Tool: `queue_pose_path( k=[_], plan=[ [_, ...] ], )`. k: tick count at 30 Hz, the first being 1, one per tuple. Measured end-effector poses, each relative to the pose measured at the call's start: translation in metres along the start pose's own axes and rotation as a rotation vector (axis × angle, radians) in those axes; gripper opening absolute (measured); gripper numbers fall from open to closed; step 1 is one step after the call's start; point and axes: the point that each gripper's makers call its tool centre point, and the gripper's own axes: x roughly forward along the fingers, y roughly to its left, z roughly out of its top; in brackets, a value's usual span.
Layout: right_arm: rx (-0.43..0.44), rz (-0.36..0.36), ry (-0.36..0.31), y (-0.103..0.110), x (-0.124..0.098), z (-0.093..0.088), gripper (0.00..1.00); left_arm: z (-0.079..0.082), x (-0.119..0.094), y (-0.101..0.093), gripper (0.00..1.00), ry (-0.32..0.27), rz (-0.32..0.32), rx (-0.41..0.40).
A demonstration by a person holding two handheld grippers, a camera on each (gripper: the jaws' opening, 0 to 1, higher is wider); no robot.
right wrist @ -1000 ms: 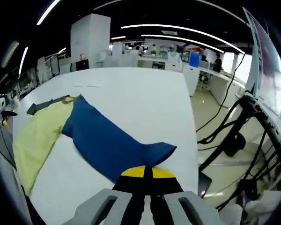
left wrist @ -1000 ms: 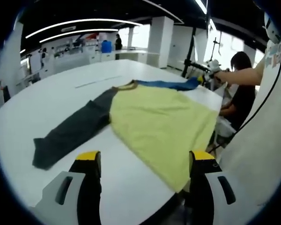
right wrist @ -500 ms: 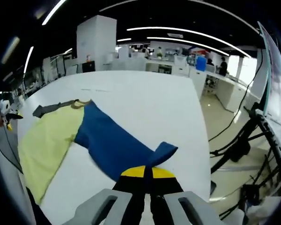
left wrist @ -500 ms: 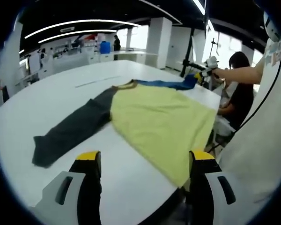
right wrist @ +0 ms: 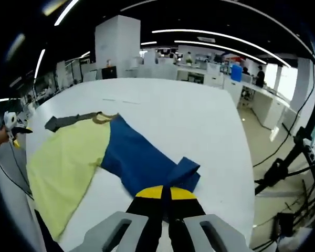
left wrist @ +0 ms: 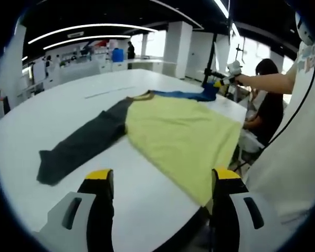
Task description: Fold the garment on the visible template until the final outline fits inside the template.
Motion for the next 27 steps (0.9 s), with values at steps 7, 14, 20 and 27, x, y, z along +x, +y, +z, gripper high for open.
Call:
queue_pose_path(
  k=[7, 14, 20, 27],
  plan=[
    [-0.013, 0.038, -0.011, 0.019, 0.011, 0.014, 0.0, -0.001, -0.002, 0.0, 0.73, -0.004, -0.005, -0.006],
    [-0.026, 0.08, -0.019, 0.041, 0.024, 0.025, 0.0, -0.004, -0.002, 0.0, 0.73, -0.002, -0.008, -0.006],
    [-0.039, 0.115, -0.02, 0.058, 0.035, 0.032, 0.0, -0.005, -0.002, 0.0, 0.73, 0.0, -0.01, 0.003],
    [-0.048, 0.156, -0.028, 0.07, 0.044, 0.04, 0.0, -0.004, -0.003, 0.0, 0.73, 0.002, -0.011, 0.005]
  ],
)
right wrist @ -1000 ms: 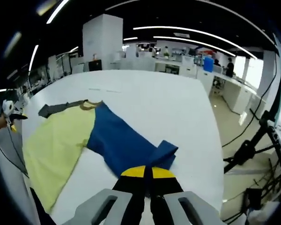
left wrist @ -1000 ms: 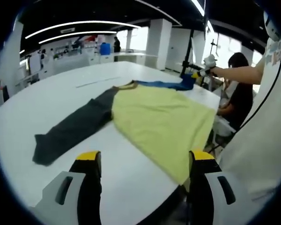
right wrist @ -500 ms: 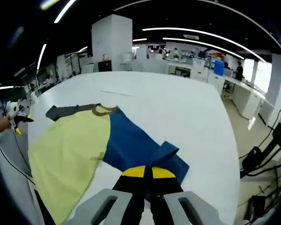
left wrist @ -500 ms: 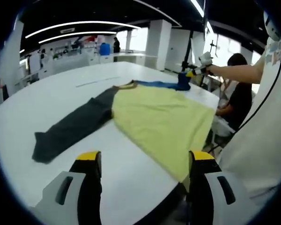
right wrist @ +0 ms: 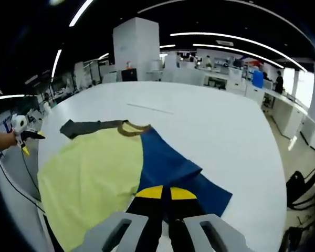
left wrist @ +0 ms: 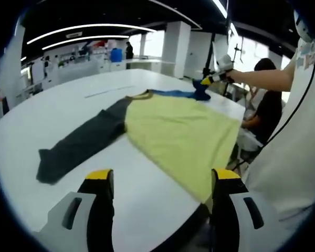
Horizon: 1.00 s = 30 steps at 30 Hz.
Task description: Fold the garment on the visible template until the final outline fits inside the template.
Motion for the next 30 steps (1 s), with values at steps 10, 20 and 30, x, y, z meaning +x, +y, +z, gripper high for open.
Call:
queue_pose_path(
  k=[10, 20, 30],
  plan=[
    [-0.015, 0.055, -0.005, 0.018, 0.024, 0.014, 0.0, -0.002, 0.0, 0.002, 0.72, 0.003, 0.001, -0.004],
    [-0.029, 0.114, -0.009, 0.046, 0.047, 0.028, 0.0, -0.006, -0.002, 0.003, 0.72, 0.006, 0.004, -0.011],
    [-0.057, 0.182, 0.003, 0.079, 0.07, 0.04, 0.0, -0.007, -0.001, 0.004, 0.72, 0.01, 0.004, -0.003]
  ],
)
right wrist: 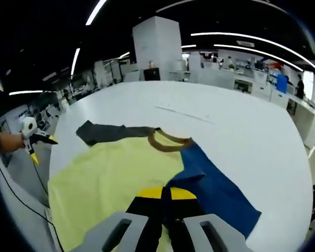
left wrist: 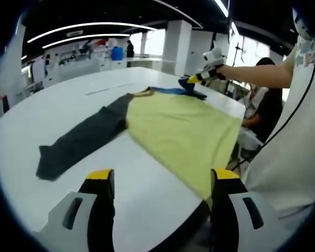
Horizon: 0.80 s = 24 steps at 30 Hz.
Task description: Fold the garment on the visible template until the final outline fits inside the template.
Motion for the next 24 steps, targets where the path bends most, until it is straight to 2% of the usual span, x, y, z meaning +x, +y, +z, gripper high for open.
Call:
queue_pose_path(
  k=[12, 24],
  plan=[
    [-0.033, 0.058, 0.001, 0.026, 0.025, 0.019, 0.0, -0.004, -0.001, 0.001, 0.71, 0.0, 0.002, -0.009],
    [-0.065, 0.108, 0.021, 0.046, 0.047, 0.031, 0.0, -0.006, -0.001, 0.002, 0.71, -0.003, 0.003, -0.012]
  ],
)
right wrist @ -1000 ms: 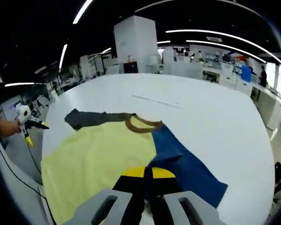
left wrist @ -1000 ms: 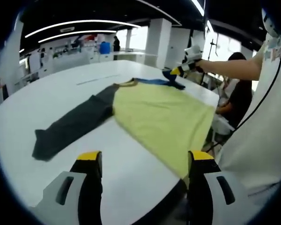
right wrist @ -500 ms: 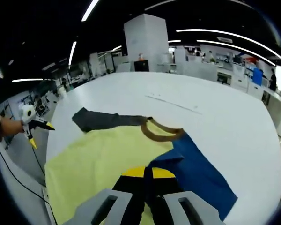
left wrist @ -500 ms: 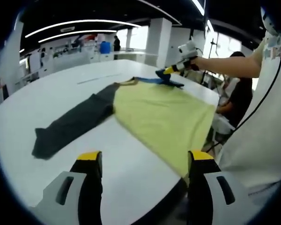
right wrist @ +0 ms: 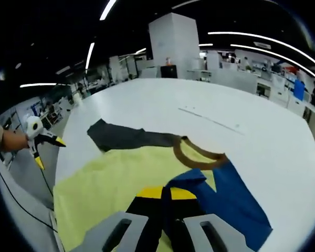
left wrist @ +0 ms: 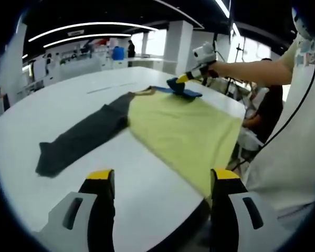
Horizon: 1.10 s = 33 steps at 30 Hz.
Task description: Fold the garment on the visible template until the final outline fits inside the template.
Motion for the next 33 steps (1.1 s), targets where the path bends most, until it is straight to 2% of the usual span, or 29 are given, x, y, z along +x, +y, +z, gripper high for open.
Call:
queue_pose_path(
  k=[18, 33],
  plan=[
    [-0.026, 0.071, 0.001, 0.027, 0.039, 0.025, 0.0, -0.001, 0.0, 0.004, 0.71, 0.0, 0.003, -0.01],
    [-0.044, 0.127, 0.007, 0.054, 0.067, 0.037, 0.0, -0.001, 0.0, 0.006, 0.71, -0.003, 0.004, -0.013]
  ],
)
